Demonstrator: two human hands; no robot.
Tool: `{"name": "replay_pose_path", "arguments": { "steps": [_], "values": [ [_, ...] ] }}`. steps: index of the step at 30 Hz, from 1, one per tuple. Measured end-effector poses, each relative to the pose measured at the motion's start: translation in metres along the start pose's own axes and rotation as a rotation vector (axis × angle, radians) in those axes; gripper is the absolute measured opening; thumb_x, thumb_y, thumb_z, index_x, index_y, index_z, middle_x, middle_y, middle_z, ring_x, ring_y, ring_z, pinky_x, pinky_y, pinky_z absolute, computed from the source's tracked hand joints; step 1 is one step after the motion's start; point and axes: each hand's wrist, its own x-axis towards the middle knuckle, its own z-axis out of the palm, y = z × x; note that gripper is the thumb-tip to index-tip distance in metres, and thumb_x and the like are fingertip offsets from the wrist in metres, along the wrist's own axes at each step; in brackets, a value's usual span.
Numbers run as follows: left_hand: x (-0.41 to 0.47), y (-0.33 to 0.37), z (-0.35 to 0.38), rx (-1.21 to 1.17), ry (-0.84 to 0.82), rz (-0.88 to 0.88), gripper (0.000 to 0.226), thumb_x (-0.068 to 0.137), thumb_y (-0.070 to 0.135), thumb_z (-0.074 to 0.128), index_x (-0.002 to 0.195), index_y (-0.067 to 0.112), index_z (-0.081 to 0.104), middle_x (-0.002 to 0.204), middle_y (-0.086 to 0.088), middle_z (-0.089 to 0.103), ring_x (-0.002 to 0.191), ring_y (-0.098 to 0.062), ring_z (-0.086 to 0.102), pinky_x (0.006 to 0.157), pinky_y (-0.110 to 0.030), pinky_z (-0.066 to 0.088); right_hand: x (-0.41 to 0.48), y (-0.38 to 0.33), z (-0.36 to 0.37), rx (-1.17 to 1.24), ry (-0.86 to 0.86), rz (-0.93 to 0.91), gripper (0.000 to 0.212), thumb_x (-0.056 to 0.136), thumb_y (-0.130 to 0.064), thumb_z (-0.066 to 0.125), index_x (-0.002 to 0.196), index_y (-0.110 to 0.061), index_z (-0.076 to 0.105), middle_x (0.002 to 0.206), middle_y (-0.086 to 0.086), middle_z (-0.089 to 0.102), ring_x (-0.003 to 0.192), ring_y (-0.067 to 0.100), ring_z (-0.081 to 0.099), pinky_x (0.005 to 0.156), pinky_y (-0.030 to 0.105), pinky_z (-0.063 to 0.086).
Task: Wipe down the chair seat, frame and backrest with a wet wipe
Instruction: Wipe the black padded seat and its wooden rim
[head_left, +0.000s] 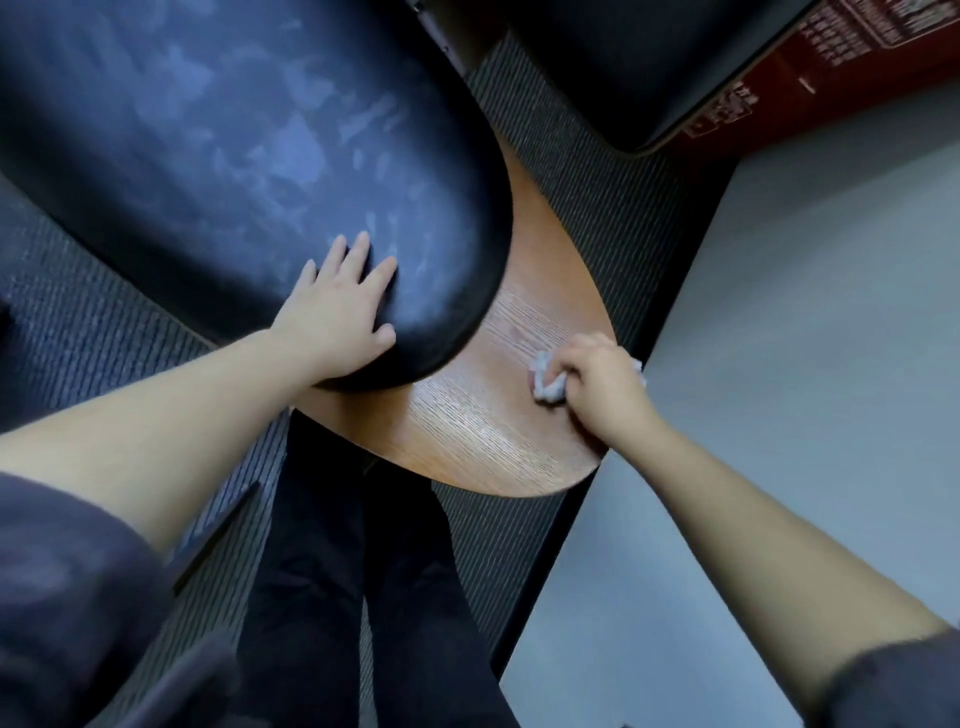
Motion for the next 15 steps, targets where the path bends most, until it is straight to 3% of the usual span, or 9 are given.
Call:
{"name": "replay_pose_path", "arguments": {
  "steps": [4, 8, 11, 15],
  "values": [
    [0.02, -0.004, -0.015, 0.009, -0.052, 0.035, 0.075, 0.093, 0.038, 0.049, 0.155, 0.02, 0.011, 0.163, -0.012, -0.004, 0.15, -0.031, -0.002, 0.119, -0.049, 0.012, 0.024, -0.018, 0.006, -0.012, 0.168, 0.033, 0.044, 0.075, 0.009, 0.047, 0.107, -0.008, 0.071, 0.117, 0.009, 0.065, 0.114, 0.03, 0.052, 0.1, 0.04, 0.039],
    [0.032, -0.017, -0.028, 0.091, -0.114, 0.071, 0.077, 0.094, 0.042, 0.046, 0.156, 0.021, 0.005, 0.163, -0.011, -0.008, 0.15, -0.03, -0.004, 0.12, -0.049, 0.01, 0.0, -0.018, 0.024, -0.144, 0.068, -0.029, 0.064, 0.083, 0.005, 0.046, 0.145, -0.01, 0.041, 0.151, 0.004, 0.038, 0.141, 0.023, 0.033, 0.117, 0.039, 0.024],
    [0.049, -0.03, -0.038, 0.133, -0.119, 0.073, 0.078, 0.094, 0.044, 0.045, 0.156, 0.021, 0.003, 0.163, -0.011, -0.009, 0.15, -0.03, -0.006, 0.12, -0.049, 0.009, 0.039, -0.01, 0.017, -0.167, 0.032, -0.061, 0.069, 0.089, 0.006, 0.043, 0.152, -0.018, 0.027, 0.159, -0.003, 0.021, 0.146, 0.015, 0.019, 0.12, 0.027, 0.009],
    [0.08, -0.044, -0.045, 0.141, -0.094, 0.067, 0.077, 0.095, 0.046, 0.042, 0.156, 0.021, 0.003, 0.163, -0.009, -0.012, 0.15, -0.027, -0.01, 0.12, -0.051, 0.006, 0.112, -0.012, 0.009, -0.137, 0.027, -0.034, 0.064, 0.091, 0.004, 0.037, 0.152, -0.011, 0.024, 0.16, 0.004, 0.017, 0.148, 0.019, 0.013, 0.116, 0.02, -0.004]
  ]
}}
